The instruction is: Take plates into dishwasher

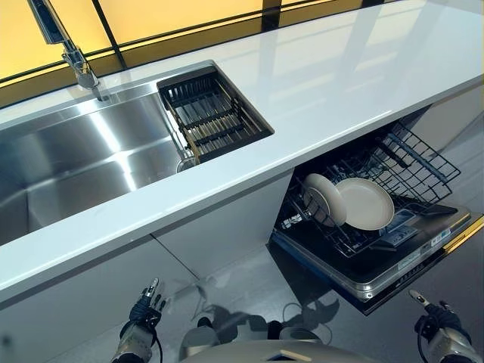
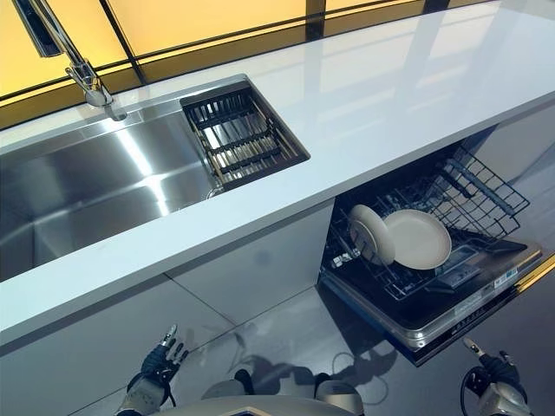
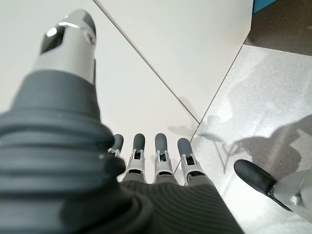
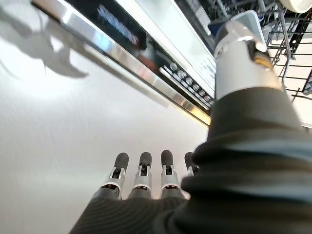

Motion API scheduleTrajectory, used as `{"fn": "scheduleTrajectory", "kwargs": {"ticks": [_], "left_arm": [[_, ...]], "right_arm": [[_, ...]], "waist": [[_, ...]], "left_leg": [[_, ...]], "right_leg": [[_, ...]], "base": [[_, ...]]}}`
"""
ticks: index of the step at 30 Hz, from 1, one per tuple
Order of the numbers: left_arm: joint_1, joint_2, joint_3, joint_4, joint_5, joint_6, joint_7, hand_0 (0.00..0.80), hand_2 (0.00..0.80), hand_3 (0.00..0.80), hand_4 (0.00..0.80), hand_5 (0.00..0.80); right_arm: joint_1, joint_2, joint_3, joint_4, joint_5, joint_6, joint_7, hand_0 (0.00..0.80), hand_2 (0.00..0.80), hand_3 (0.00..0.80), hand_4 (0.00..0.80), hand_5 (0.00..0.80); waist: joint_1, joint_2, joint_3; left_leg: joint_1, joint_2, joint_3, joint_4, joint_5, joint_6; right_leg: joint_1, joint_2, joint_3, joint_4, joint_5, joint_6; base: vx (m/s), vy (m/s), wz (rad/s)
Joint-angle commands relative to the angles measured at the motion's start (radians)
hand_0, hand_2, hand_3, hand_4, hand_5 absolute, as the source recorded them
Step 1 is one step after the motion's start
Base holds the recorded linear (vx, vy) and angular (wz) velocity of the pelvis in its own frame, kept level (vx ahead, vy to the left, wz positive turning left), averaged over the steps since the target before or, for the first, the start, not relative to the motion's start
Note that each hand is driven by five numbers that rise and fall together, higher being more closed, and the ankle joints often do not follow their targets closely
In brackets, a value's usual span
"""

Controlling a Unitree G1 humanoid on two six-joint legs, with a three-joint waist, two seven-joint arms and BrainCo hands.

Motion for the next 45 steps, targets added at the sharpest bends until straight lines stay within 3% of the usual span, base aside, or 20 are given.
{"fn": "scheduleTrajectory", "kwargs": {"ticks": [1, 4, 7, 12, 17, 22, 28, 31, 38, 45], "left_arm": [[-0.03, 0.027, 0.008, 0.005, -0.015, -0.025, -0.037, 0.0, 0.0, 0.0, 0.0, 0.0], [-0.023, 0.023, 0.012, -0.028, -0.004, -0.022, -0.054, 0.0, 0.0, 0.0, 0.0, 0.0], [-0.022, 0.02, 0.005, -0.057, -0.008, -0.02, -0.058, 0.0, 0.0, 0.0, 0.0, 0.0], [-0.021, -0.006, -0.033, -0.108, -0.04, -0.024, -0.047, 0.0, 0.0, 0.0, 0.0, 0.0], [0.008, -0.049, -0.06, -0.132, -0.042, -0.015, -0.055, 0.0, 0.0, 0.0, 0.0, 0.0], [0.036, -0.072, -0.08, -0.138, -0.024, -0.009, -0.069, 0.0, 0.0, 0.0, 0.0, 0.0], [0.077, -0.08, -0.082, -0.15, 0.023, 0.009, -0.074, 0.0, 0.0, 0.0, 0.0, 0.0], [0.103, -0.069, -0.077, -0.162, 0.042, 0.024, -0.073, 0.0, 0.0, 0.0, 0.0, 0.0], [0.113, -0.047, -0.057, -0.149, 0.047, 0.039, -0.06, 0.0, 0.0, 0.0, 0.0, 0.0], [0.123, -0.034, -0.052, -0.13, 0.067, 0.034, -0.072, 0.0, 0.0, 0.0, 0.0, 0.0]], "right_arm": [[-0.046, 0.006, -0.048, 0.041, 0.16, 0.035, 0.122, 0.0, 0.0, 0.0, 0.0, 0.0], [-0.048, 0.045, -0.054, 0.058, 0.293, 0.092, 0.222, 0.0, 0.0, 0.0, 0.0, 0.0], [-0.057, 0.068, -0.05, 0.066, 0.372, 0.109, 0.252, 0.0, 0.0, 0.0, 0.0, 0.0], [-0.109, 0.069, -0.054, 0.039, 0.477, 0.128, 0.258, 0.0, 0.0, 0.0, 0.0, 0.0], [-0.159, 0.034, -0.057, 0.05, 0.427, 0.14, 0.346, 0.0, 0.0, 0.0, 0.0, 0.0], [-0.209, 0.006, -0.03, 0.05, 0.347, 0.159, 0.436, 0.0, 0.0, 0.0, 0.0, 0.0], [-0.259, 0.011, 0.047, -0.02, 0.257, 0.139, 0.539, 0.0, 0.0, 0.0, 0.0, 0.0], [-0.281, 0.014, 0.104, -0.152, 0.274, 0.111, 0.559, 0.0, 0.0, 0.0, 0.0, 0.0], [-0.338, 0.008, 0.166, -0.362, 0.301, 0.044, 0.462, 0.0, 0.0, 0.0, 0.0, 0.0], [-0.397, -0.042, 0.143, -0.381, 0.334, 0.044, 0.423, 0.0, 0.0, 0.0, 0.0, 0.0]], "waist": [[-0.011, -0.013, -0.031], [-0.005, 0.0, -0.021], [-0.001, 0.022, -0.007], [0.003, 0.097, 0.023], [0.017, 0.176, 0.037], [0.038, 0.207, 0.034], [0.064, 0.211, 0.015], [0.074, 0.202, 0.0], [0.076, 0.172, -0.022], [0.085, 0.144, -0.026]], "left_leg": [[-0.124, -0.014, 0.009, 0.008, 0.033, 0.021], [-0.133, -0.014, 0.011, 0.016, 0.037, 0.019], [-0.152, -0.015, 0.004, 0.02, 0.046, 0.014], [-0.182, -0.036, -0.012, 0.01, 0.066, 0.002], [-0.182, -0.057, -0.027, -0.009, 0.088, -0.007], [-0.167, -0.07, -0.043, -0.03, 0.1, -0.012], [-0.123, -0.076, -0.052, -0.06, 0.108, -0.012], [-0.104, -0.074, -0.05, -0.067, 0.107, -0.011], [-0.096, -0.058, -0.031, -0.051, 0.098, -0.009], [-0.086, -0.051, -0.028, -0.032, 0.097, -0.014]], "right_leg": [[-0.002, 0.017, -0.006, 0.139, -0.131, -0.008], [-0.002, 0.013, -0.011, 0.14, -0.132, -0.01], [-0.018, 0.006, -0.016, 0.147, -0.131, -0.011], [-0.06, -0.011, -0.022, 0.162, -0.135, -0.015], [-0.07, -0.021, -0.024, 0.168, -0.135, -0.02], [-0.058, -0.027, -0.033, 0.165, -0.135, -0.021], [-0.018, -0.03, -0.049, 0.156, -0.132, -0.017], [0.001, -0.028, -0.057, 0.157, -0.135, -0.016], [0.02, -0.023, -0.067, 0.171, -0.151, -0.025], [0.042, -0.022, -0.076, 0.158, -0.145, -0.029]], "base": [[0.028, -0.078, 0.0], [0.017, -0.081, -0.01], [-0.051, -0.054, 0.0], [-0.099, 0.039, -0.01], [-0.022, 0.089, 0.01], [0.011, 0.057, 0.02], [0.048, 0.033, 0.09], [0.051, 0.015, 0.08], [0.007, 0.0, 0.01], [0.03, -0.016, 0.03]]}}
